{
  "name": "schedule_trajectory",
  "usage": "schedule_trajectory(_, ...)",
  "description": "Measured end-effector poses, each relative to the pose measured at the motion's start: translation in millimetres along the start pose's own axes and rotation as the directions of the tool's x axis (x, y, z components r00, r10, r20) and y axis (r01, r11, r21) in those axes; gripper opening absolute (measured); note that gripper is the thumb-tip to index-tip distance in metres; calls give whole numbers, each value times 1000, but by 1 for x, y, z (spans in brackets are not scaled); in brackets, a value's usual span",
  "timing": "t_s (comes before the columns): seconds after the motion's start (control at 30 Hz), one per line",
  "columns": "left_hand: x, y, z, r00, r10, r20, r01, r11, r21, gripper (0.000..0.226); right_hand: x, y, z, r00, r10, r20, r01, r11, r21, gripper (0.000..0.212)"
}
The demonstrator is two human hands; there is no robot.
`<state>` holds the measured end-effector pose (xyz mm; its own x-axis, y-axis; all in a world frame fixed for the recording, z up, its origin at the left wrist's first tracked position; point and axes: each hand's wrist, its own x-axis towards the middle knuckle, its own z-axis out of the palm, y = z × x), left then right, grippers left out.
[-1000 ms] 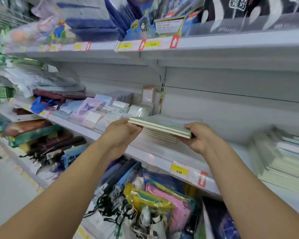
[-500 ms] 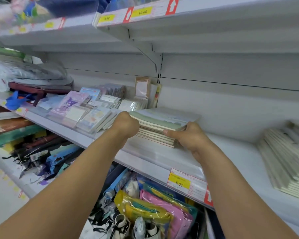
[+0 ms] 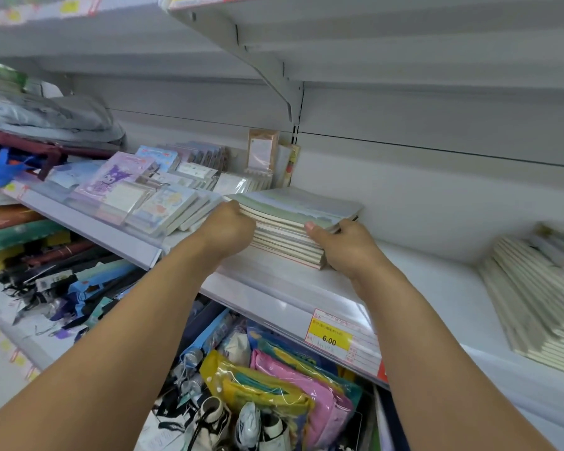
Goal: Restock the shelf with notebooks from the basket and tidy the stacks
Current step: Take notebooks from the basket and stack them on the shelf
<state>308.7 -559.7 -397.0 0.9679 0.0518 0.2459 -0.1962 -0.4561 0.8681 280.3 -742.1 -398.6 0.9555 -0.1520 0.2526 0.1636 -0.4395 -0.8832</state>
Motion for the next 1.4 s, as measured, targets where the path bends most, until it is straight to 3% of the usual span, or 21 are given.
schedule_trajectory(0.17, -4, 3, 1, 1000, 12, 9, -12, 1000, 15, 15, 10, 6, -1, 998, 40, -57, -45, 995, -91, 43)
schedule_trajectory(0.23, -5, 3, 0, 1000, 23, 14, -23, 998, 65, 31, 11, 7, -1, 998, 27, -62, -34, 993, -113, 38)
schedule_trajectory(0.37, -1, 1, -3, 1000, 7, 26, -11, 985, 173, 33, 7, 6, -3, 999, 4, -39, -7, 997, -75, 25)
schedule_trajectory(0.43, -1, 1, -4, 1000, 7, 23, -12, 980, 200, 33, 3, 3, -4, 999, 25, -35, -24, 1000, 11, 45)
schedule_trajectory(0.57, -2, -5, -4, 999, 29, 41, -34, 991, 131, 26, 0, 3, -4, 998, 39, -40, -37, 998, 53, 46)
schedule_trajectory(0.67, -14, -4, -9, 993, 115, 33, -115, 993, -4, 19, -5, -3, -4, 999, 23, -43, -27, 996, -81, 22)
schedule_trajectory(0.73, -32, -4, -16, 967, 255, 7, -256, 966, 26, 30, -11, -15, -4, 995, -66, -81, 35, 940, -339, 28)
schedule_trajectory(0.8, -58, -3, -34, 935, 353, -21, -349, 930, 115, 32, -25, -38, -2, 930, -317, -187, 197, 857, -477, 34)
schedule_trajectory(0.87, -87, -10, -56, 953, 301, -37, -291, 942, 166, 21, -52, -66, 3, 832, -503, -233, 384, 826, -412, 29)
schedule_trajectory(0.9, -106, -18, -68, 975, 220, -32, -210, 959, 189, 15, -67, -80, 9, 836, -512, -196, 447, 844, -296, 35)
schedule_trajectory(0.97, -151, -40, -93, 999, 11, 42, -21, 967, 255, 6, -109, -93, 33, 904, -418, 87, 420, 907, -11, 38)
schedule_trajectory(1.03, -201, -74, -117, 968, -178, 177, 88, 901, 425, 10, -155, -81, 68, 842, -318, 436, 329, 943, 52, 36)
schedule_trajectory(1.1, -251, -109, -135, 875, -387, 290, 182, 819, 545, 13, -202, -48, 109, 668, -199, 717, 335, 941, -51, 36)
schedule_trajectory(1.17, -297, -146, -144, 755, -581, 304, 334, 740, 583, 17, -254, -2, 146, 418, 53, 907, 409, 881, -239, 36)
schedule_trajectory(1.2, -318, -166, -145, 698, -652, 297, 392, 695, 603, 22, -279, 20, 163, 333, 179, 926, 438, 840, -320, 38)
schedule_trajectory(1.23, -337, -186, -144, 637, -714, 291, 429, 641, 636, 27, -300, 39, 178, 298, 276, 914, 448, 805, -389, 40)
schedule_trajectory(1.3, -367, -224, -138, 532, -795, 292, 385, 534, 753, 33, -334, 77, 200, 338, 407, 848, 385, 763, -519, 42)
schedule_trajectory(1.33, -377, -238, -134, 495, -820, 289, 324, 483, 814, 38, -347, 93, 206, 377, 469, 799, 279, 765, -581, 41)
schedule_trajectory(1.4, -391, -252, -123, 476, -827, 299, 195, 431, 881, 45, -365, 125, 212, 396, 602, 693, -106, 780, -617, 43)
